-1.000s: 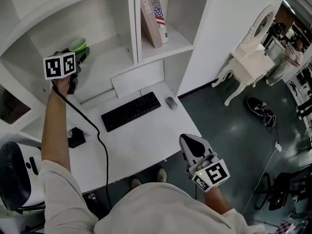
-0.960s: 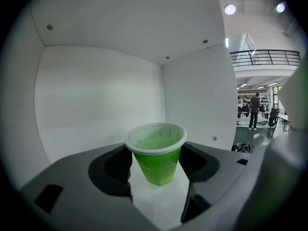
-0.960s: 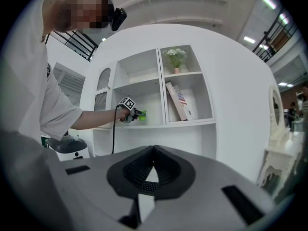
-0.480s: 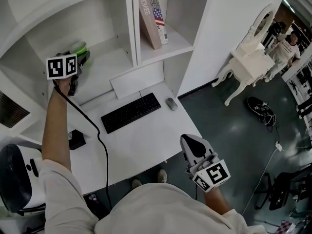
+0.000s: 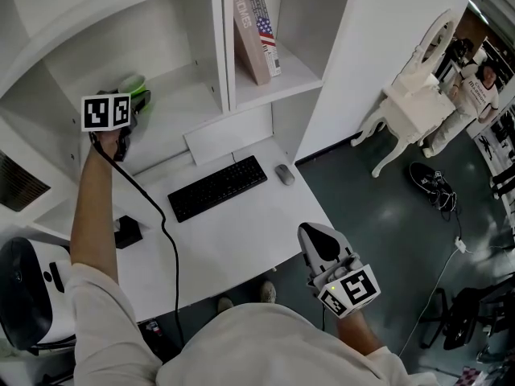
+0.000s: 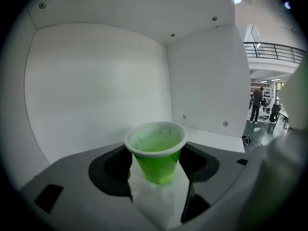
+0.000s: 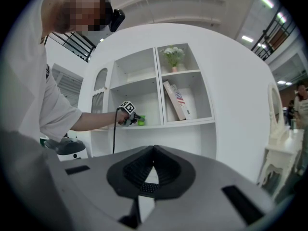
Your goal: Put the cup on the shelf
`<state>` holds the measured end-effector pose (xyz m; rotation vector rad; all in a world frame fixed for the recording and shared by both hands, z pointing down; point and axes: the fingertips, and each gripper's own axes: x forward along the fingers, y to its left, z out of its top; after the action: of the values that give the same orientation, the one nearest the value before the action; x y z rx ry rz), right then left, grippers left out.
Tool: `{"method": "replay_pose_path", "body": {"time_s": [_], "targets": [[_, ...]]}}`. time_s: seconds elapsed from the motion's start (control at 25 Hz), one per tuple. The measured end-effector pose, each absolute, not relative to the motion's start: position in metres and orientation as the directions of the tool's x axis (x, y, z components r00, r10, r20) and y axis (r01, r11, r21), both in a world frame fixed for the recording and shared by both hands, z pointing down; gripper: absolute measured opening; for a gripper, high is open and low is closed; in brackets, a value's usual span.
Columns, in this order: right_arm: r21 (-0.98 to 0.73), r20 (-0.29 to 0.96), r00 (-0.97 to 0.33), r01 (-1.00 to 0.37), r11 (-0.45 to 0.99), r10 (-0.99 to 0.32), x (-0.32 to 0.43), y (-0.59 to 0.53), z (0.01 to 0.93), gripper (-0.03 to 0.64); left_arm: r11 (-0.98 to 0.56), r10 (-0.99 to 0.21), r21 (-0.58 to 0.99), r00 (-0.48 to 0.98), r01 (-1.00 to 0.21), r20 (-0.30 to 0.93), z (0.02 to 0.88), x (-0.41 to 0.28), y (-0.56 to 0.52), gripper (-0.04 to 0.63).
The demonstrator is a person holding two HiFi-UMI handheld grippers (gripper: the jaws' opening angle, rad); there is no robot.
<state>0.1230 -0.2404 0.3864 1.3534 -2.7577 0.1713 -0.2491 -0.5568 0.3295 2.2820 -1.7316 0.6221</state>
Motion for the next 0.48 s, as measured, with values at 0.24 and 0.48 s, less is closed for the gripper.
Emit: {"method": "replay_pose_path", "body": {"time_s": [0.24,0.48], "targets": [[-0.071,0.106,-0.615,-0.789,0.611,-0.782,0.1204,-0.2427,0.3857,0.005,-0.294,-0.857,-0.094,0.218,-0.951,0.468,0.3312,-0.2503,-0.5567,0.305],[-0.070,0.101,-0.620,-0.785,0.616,-0.778,0.1175,-0.2448,0.3839,0.004,-0.310,-0.845,-0.094,0.229,-0.946,0.483,0.3345,-0.2482,-0.5564,0.323]]}}
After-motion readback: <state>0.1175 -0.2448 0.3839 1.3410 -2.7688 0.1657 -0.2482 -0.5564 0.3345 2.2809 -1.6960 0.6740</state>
